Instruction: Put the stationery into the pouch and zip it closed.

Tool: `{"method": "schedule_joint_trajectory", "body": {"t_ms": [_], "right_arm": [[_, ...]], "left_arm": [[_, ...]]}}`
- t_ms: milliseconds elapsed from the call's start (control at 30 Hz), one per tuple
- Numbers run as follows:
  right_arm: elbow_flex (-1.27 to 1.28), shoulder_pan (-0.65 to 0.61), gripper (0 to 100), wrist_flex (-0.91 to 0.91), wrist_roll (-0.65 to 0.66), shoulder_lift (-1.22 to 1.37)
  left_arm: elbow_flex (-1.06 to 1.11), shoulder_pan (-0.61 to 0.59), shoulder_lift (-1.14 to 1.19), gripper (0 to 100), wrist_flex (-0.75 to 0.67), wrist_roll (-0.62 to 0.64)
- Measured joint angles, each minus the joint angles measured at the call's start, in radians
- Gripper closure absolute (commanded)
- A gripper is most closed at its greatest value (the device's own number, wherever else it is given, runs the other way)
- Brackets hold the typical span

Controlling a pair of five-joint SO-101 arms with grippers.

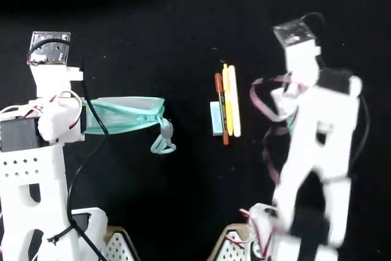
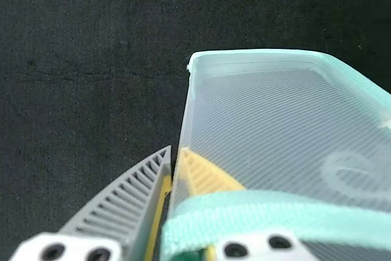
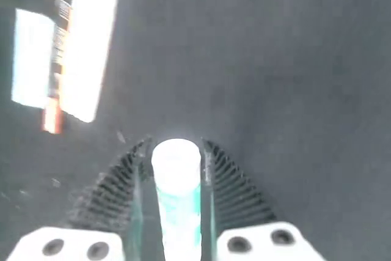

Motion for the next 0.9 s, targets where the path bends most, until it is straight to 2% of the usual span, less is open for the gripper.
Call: {"method": "schedule_joint_trajectory", "body": {"t_ms": [167, 333, 567, 700, 900], "right_arm": [[0.115, -0.235, 98.6, -0.084, -0.158, -0.420], [0.196, -0.557, 98.5, -0.236, -0.282, -0.763], [0.376, -0.948, 98.5, -0.568, -0.324, -0.858], [0.470, -1.073, 98.5, -0.750, -0.324, -0.862], [0.554, -1.114, 98.5, -0.934, -0.325, -0.862]], "left_arm": [[0.000, 0.000, 0.000, 97, 0.000, 0.000], [0.000, 0.000, 0.000, 97, 0.000, 0.000], [0.000, 0.000, 0.000, 97, 0.000, 0.000], [0.000, 0.000, 0.000, 97, 0.000, 0.000], [0.000, 0.000, 0.000, 97, 0.000, 0.000]]}}
